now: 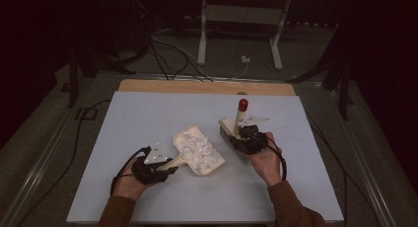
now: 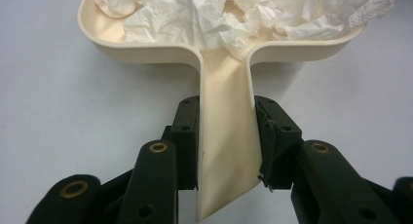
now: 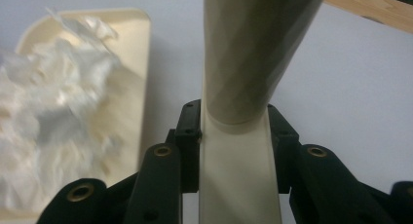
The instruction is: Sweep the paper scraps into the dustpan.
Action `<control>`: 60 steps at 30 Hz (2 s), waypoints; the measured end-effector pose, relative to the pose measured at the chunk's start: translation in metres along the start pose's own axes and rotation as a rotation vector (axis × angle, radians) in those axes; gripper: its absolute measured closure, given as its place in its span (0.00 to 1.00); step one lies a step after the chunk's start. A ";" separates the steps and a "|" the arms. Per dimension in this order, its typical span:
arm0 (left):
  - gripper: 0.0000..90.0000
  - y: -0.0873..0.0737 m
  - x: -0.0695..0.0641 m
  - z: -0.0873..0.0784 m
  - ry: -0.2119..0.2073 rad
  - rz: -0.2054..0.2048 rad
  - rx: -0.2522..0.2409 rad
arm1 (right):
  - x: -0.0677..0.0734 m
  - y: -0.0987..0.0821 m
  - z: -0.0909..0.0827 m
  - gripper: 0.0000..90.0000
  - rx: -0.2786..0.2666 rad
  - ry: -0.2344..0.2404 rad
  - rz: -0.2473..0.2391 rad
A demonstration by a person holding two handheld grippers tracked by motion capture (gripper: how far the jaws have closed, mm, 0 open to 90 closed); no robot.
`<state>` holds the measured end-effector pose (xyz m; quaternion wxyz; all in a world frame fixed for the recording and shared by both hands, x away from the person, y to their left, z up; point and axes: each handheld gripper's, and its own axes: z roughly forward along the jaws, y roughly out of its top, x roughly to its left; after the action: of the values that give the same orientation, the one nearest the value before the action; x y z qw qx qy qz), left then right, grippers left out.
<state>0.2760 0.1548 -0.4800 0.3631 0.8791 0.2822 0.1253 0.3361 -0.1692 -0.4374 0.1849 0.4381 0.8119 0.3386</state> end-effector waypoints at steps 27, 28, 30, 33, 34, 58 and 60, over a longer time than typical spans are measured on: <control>0.73 -0.014 0.016 -0.020 0.255 -0.194 -0.022 | -0.050 -0.028 -0.022 0.75 0.020 0.008 -0.028; 0.73 -0.014 0.016 -0.020 0.264 -0.202 -0.024 | -0.052 -0.029 -0.023 0.75 0.015 0.016 -0.036; 0.73 -0.016 0.017 -0.021 0.279 -0.214 -0.024 | -0.054 -0.033 -0.026 0.75 0.013 0.029 -0.050; 0.73 -0.018 0.019 -0.023 0.299 -0.236 -0.025 | -0.057 -0.037 -0.031 0.75 0.023 0.039 -0.076; 0.73 -0.019 0.020 -0.023 0.308 -0.242 -0.024 | -0.059 -0.038 -0.033 0.75 0.023 0.045 -0.083; 0.73 -0.034 0.025 -0.031 0.371 -0.297 -0.073 | -0.069 -0.065 -0.042 0.75 0.018 0.201 -0.229; 0.73 -0.037 0.026 -0.031 0.363 -0.291 -0.064 | -0.068 -0.063 -0.039 0.75 0.005 0.190 -0.223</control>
<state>0.2689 0.2085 -0.4839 0.3484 0.7803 0.4625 0.2366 0.3129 -0.2660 -0.4549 0.1424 0.3116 0.8702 0.3541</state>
